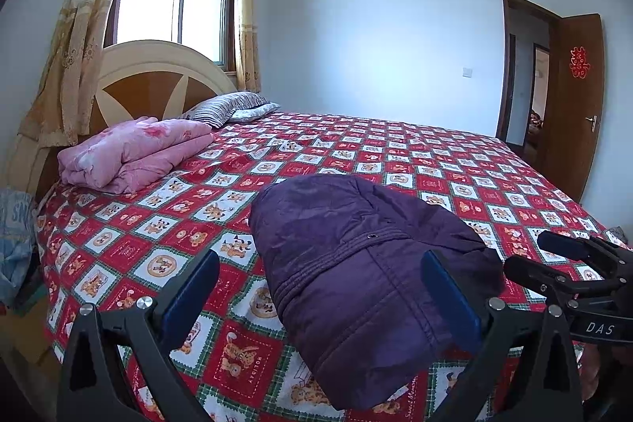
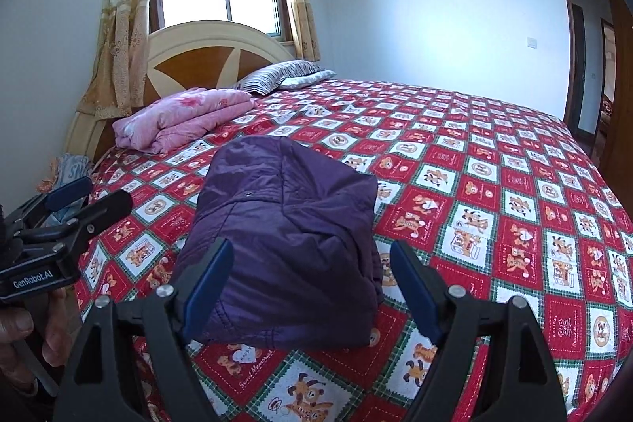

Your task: Fold large clothes

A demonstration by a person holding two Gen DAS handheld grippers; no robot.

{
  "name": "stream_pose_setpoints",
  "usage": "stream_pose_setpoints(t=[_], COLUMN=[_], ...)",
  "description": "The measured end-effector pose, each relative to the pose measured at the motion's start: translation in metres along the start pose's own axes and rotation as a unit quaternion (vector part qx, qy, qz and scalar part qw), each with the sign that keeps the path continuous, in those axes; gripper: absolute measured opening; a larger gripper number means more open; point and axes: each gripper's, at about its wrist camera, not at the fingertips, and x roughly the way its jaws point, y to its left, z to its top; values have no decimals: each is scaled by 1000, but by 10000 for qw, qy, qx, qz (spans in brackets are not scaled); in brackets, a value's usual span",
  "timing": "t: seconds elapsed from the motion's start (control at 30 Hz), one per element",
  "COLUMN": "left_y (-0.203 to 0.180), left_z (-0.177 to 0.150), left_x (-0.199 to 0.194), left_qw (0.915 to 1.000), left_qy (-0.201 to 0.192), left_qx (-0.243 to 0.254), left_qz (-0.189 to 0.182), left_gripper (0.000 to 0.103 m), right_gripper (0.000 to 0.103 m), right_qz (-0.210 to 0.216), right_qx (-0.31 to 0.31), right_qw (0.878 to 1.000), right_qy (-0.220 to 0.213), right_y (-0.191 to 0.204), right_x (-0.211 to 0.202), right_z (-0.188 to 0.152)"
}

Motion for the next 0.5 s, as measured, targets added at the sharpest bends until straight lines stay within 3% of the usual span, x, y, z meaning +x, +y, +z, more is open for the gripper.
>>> stream_pose_setpoints(t=[0.5], left_y=[-6], left_z=[0], left_x=[-1], left_qw=[10000], left_qy=[6], left_qx=[48], left_qz=[-16], left_gripper=[102], right_gripper=[83], right_qz=[18], right_qx=[108], right_qw=[9999], right_qy=[77], right_y=[-3], right_x=[0], right_z=[-10])
